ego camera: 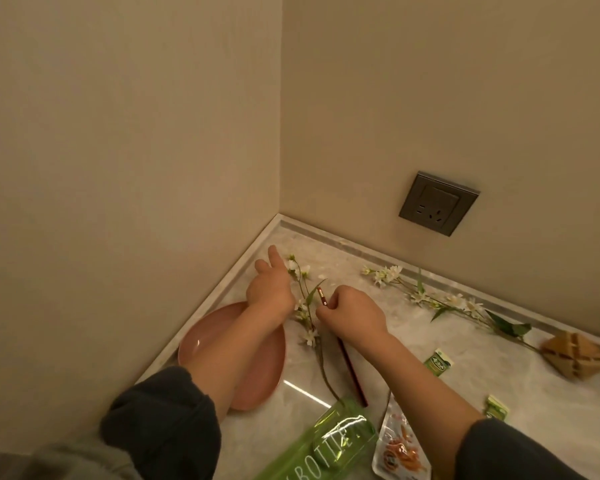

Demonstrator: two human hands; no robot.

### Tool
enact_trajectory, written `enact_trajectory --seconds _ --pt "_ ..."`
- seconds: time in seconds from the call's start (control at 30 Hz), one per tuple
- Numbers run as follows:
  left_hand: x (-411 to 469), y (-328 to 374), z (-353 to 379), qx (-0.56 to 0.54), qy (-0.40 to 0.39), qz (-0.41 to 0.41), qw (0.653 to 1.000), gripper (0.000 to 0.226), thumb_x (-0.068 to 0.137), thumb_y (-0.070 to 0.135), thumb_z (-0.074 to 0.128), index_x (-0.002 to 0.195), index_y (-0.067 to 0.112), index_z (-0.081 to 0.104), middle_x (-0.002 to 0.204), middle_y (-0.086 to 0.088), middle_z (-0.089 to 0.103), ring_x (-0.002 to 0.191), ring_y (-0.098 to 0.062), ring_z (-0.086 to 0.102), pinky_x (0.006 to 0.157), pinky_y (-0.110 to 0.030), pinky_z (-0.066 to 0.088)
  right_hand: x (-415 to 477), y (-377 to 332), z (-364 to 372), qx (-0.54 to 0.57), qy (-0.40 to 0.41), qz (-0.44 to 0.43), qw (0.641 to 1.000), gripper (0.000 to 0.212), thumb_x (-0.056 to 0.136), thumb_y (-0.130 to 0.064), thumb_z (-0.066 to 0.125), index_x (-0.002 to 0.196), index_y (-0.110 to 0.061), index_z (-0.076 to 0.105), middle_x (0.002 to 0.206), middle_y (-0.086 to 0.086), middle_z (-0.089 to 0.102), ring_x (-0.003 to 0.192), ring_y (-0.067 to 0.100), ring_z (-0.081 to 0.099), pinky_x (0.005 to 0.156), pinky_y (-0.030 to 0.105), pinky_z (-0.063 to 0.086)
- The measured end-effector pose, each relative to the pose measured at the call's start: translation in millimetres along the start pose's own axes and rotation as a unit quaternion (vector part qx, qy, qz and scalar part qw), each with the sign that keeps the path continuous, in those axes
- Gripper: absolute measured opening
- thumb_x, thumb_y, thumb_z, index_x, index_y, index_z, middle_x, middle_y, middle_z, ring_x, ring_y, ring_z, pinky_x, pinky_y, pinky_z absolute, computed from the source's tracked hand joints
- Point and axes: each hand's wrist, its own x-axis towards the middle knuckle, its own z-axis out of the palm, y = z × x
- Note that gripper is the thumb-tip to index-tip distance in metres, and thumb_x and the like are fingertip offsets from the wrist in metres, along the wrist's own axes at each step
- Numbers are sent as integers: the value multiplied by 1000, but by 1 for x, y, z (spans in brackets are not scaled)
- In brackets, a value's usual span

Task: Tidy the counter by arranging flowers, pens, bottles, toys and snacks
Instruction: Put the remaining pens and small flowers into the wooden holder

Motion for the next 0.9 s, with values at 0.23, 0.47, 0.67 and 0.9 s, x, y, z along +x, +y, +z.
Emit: enact_trajectory --seconds 0.23,0.47,0.67,0.9 --pt "-9 22 -13 -145 59 13 988 79 93 11 44 153 16 -7 129 -12 56 105 -32 60 74 -37 45 -7 15 -25 64 95 -7 993 23 90 -30 53 112 -25 55 85 -5 63 77 18 61 61 33 47" --pt "-31 50 -39 -293 114 150 938 30 92 6 44 117 22 49 94 9 69 88 -21 65 79 -40 54 -24 6 -58 224 137 -57 963 20 92 -25 57 110 -25 67 87 -10 64 79 8 58 69 29 46" --pt "-71 86 -48 -368 52 258 892 29 94 14 55 118 28 61 94 3 71 94 -16 67 86 -44 55 -51 5 -97 378 176 -63 907 10 91 -20 63 97 -19 72 86 -2 72 82 14 67 71 35 54" --pt "-114 142 -51 -365 13 357 860 36 92 9 59 124 24 63 102 0 59 86 -19 65 84 -41 56 -93 39 -157 460 214 -87 857 13 90 -11 64 92 -20 72 82 2 74 74 12 71 58 22 54"
